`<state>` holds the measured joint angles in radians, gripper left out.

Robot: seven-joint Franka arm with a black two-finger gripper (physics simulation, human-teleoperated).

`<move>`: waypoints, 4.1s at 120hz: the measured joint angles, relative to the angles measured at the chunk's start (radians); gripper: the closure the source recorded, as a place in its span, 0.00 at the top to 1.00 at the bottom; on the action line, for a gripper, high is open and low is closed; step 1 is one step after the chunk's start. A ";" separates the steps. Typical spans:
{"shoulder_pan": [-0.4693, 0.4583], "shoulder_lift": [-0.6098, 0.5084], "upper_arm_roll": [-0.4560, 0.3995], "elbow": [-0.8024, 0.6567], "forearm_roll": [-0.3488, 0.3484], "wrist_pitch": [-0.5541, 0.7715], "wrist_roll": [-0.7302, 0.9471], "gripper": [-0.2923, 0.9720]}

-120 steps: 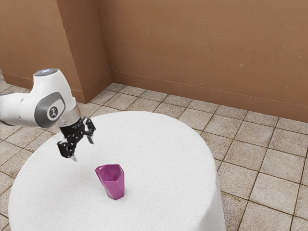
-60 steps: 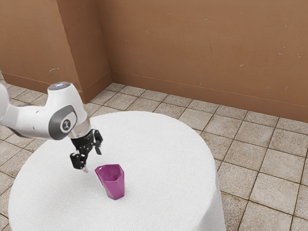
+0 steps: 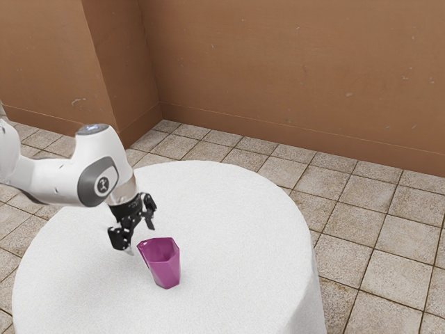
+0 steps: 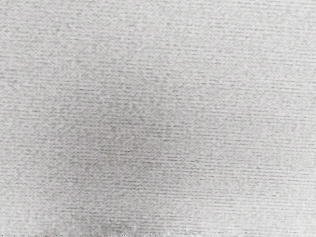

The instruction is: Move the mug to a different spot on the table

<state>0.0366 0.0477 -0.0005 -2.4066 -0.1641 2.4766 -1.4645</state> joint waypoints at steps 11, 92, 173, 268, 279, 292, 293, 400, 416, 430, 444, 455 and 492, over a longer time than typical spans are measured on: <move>-0.004 0.008 -0.001 0.005 -0.006 -0.002 0.008 0.77; 0.011 0.056 -0.038 0.045 -0.104 -0.065 0.094 0.77; 0.010 0.043 -0.040 0.041 -0.158 -0.085 0.204 0.25; 0.013 -0.106 0.020 -0.113 -0.589 0.020 0.489 0.19; 0.009 -0.089 0.034 -0.107 -0.600 0.043 0.514 0.19; 0.001 -0.068 0.064 -0.104 -0.607 0.063 0.540 0.19; 0.000 -0.067 0.067 -0.104 -0.607 0.064 0.542 0.19; 0.012 0.059 0.095 -0.014 -0.688 0.086 0.693 0.52; 0.011 0.058 0.101 -0.002 -0.674 0.090 0.719 0.64; 0.009 0.051 0.129 0.016 -0.610 0.092 0.737 0.69; 0.011 0.034 0.157 0.043 -0.495 0.071 0.752 0.72; 0.016 -0.022 0.165 0.056 -0.336 0.019 0.761 0.74; 0.009 -0.235 0.090 0.138 0.132 -0.277 0.926 0.76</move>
<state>0.0455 -0.1870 0.0892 -2.2683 -0.0319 2.2000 -0.5388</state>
